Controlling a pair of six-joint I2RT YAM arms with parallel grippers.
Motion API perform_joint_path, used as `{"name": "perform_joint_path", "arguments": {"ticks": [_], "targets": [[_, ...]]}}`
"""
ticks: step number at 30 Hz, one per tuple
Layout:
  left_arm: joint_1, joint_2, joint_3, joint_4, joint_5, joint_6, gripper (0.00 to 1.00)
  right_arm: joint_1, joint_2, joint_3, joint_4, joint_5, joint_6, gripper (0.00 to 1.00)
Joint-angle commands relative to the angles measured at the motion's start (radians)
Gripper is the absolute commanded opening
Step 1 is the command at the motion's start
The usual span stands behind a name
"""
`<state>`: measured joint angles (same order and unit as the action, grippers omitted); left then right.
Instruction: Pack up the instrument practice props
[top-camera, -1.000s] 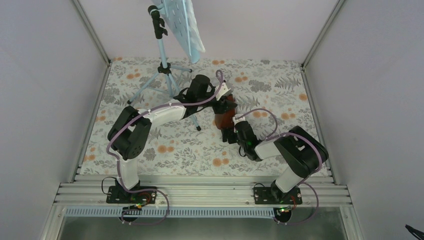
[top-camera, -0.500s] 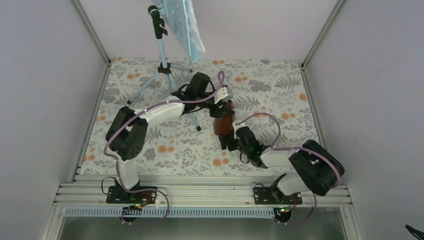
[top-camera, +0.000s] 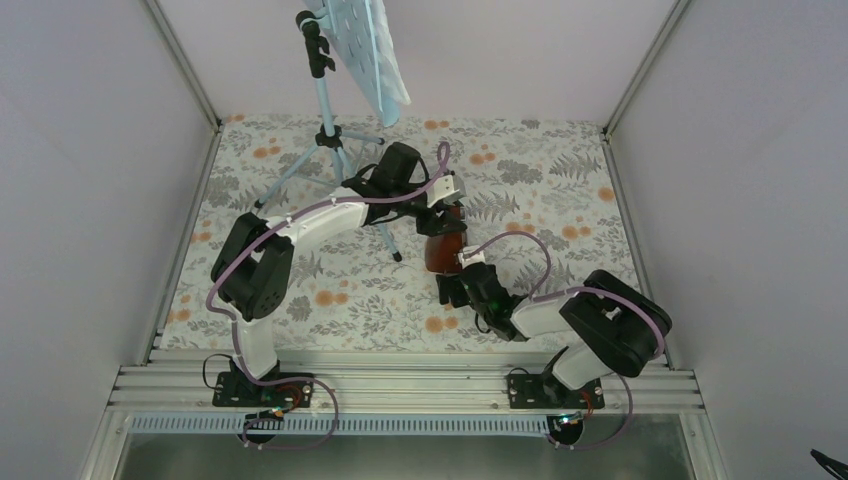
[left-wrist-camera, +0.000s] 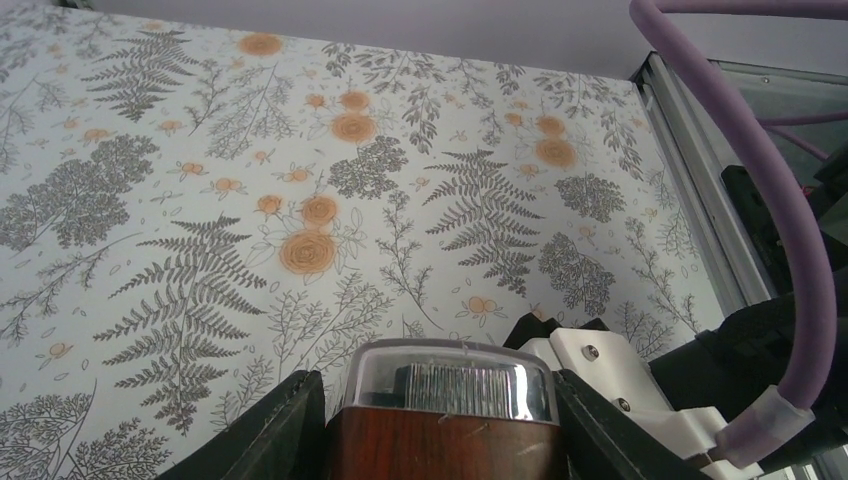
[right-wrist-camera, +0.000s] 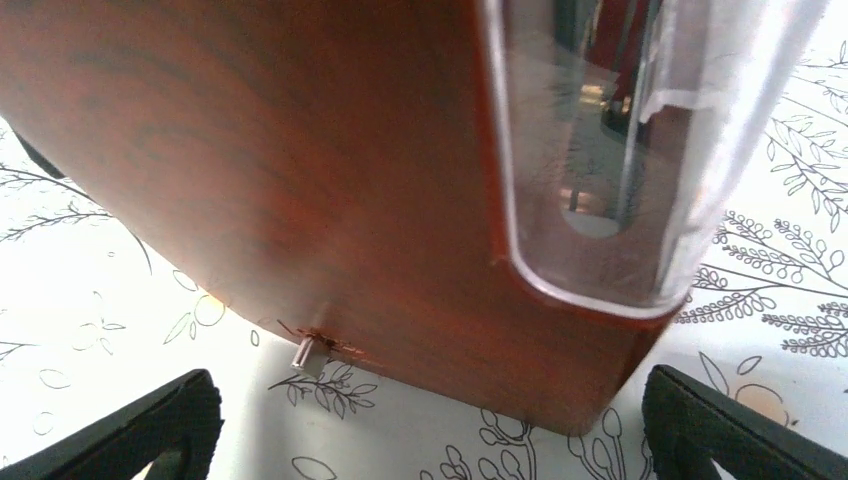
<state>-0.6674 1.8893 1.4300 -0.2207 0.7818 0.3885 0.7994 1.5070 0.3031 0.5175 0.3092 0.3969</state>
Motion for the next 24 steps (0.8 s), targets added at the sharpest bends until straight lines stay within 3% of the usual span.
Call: {"name": "perform_joint_path", "arguments": {"ticks": [1,12,24], "targets": [[-0.011,0.03,-0.011,-0.18,0.046,0.037,0.37,-0.002,0.036,-0.007,0.014,0.063,0.018,1.0],[-0.01,0.04,0.008,-0.239,0.047,0.063,0.35,-0.023,0.081,0.036,-0.014,0.11,0.035,1.0],[-0.011,0.048,0.057,-0.349,0.063,0.096,0.35,-0.021,0.059,-0.009,0.103,-0.02,-0.077,1.0]]}}
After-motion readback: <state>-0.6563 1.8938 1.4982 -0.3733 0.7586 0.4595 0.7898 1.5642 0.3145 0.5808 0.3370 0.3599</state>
